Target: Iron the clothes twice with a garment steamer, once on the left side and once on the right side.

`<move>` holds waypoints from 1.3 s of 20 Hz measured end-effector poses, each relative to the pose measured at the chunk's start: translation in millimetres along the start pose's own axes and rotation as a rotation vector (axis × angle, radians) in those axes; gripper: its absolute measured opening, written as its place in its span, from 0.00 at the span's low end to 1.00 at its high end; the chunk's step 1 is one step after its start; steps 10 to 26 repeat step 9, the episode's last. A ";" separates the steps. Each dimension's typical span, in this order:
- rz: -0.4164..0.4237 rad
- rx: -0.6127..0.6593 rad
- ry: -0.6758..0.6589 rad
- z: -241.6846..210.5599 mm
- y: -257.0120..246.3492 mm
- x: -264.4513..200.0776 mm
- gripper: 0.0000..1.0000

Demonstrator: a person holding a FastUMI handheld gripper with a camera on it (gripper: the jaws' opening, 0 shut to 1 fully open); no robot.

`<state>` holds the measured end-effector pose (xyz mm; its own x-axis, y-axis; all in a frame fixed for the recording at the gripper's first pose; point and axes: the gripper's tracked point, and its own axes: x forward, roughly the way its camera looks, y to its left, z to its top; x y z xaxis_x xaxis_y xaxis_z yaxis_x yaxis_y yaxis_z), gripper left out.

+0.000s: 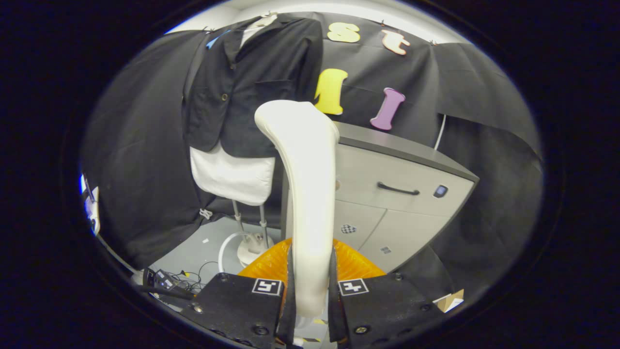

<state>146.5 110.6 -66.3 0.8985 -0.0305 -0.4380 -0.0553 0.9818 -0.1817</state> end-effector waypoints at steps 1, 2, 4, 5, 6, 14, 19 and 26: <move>-0.008 0.014 0.006 -5.9 -10.6 -3.0 0.29; -0.015 0.028 0.016 -13.7 -21.5 -7.9 0.29; -0.024 0.056 0.031 -25.9 -38.1 -16.6 0.30; -0.029 0.064 0.040 -32.1 -46.1 -20.8 0.30; -0.035 0.070 0.048 -37.9 -54.7 -26.8 0.30; -0.045 0.073 0.055 -48.3 -70.5 -36.5 0.30; -0.045 0.073 0.055 -48.3 -70.5 -36.5 0.30; -0.045 0.073 0.055 -48.3 -70.5 -36.5 0.30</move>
